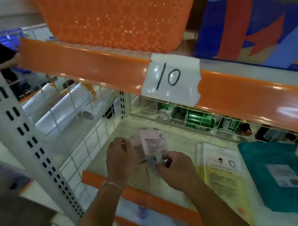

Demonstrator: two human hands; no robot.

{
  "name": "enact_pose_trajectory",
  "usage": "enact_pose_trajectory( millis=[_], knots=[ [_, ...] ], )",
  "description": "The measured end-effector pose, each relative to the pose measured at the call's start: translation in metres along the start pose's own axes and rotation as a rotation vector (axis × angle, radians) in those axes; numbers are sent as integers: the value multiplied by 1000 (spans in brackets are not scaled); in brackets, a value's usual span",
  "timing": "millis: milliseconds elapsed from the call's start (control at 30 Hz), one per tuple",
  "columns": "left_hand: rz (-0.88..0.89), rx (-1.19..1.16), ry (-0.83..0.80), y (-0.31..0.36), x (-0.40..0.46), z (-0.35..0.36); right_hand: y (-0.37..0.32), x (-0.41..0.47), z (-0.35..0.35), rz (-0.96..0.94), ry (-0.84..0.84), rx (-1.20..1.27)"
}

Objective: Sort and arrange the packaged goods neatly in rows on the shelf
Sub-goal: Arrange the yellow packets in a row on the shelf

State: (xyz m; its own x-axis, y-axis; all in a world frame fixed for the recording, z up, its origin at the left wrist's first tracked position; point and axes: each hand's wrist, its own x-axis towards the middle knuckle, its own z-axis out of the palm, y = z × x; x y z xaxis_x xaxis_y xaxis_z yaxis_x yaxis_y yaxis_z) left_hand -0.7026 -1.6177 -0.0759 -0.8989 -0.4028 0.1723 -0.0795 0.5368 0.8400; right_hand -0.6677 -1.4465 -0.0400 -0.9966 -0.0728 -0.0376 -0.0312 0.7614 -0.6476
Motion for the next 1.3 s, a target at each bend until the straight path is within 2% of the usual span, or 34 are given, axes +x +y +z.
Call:
enact_pose_trajectory(
  millis=[200, 367, 567, 700, 833, 933, 1000, 1067, 1133, 1200, 1300],
  knots=[
    [69, -108, -96, -13, -14, -4, -19, 16, 29, 21, 51, -102],
    [186, -24, -188, -24, -12, 4, -23, 16, 43, -3, 76, -122],
    [255, 6, -133, -25, -12, 7, -18, 12, 50, -50, 147, -50],
    [203, 33, -178, -35, -8, 12, -9, 3, 41, -46, 167, -23],
    [192, 30, -151, -33, -11, 12, 13, -14, 20, 12, 245, -13],
    [282, 19, -44, -18, -19, 8, 37, -27, -6, 117, 315, -14],
    [397, -21, -33, 5, -34, 12, 56, -36, -22, 191, 395, -2],
    [518, -52, -123, 31, -58, 29, 78, -44, -34, 268, 480, -8],
    [522, -48, -341, 57, -87, 54, 96, -52, -44, 356, 509, -60],
    [412, -54, -578, 73, -108, 82, 110, -59, -54, 454, 470, -88],
    [212, -69, -730, 84, -117, 111, 123, -68, -61, 535, 420, 39]
  ],
)
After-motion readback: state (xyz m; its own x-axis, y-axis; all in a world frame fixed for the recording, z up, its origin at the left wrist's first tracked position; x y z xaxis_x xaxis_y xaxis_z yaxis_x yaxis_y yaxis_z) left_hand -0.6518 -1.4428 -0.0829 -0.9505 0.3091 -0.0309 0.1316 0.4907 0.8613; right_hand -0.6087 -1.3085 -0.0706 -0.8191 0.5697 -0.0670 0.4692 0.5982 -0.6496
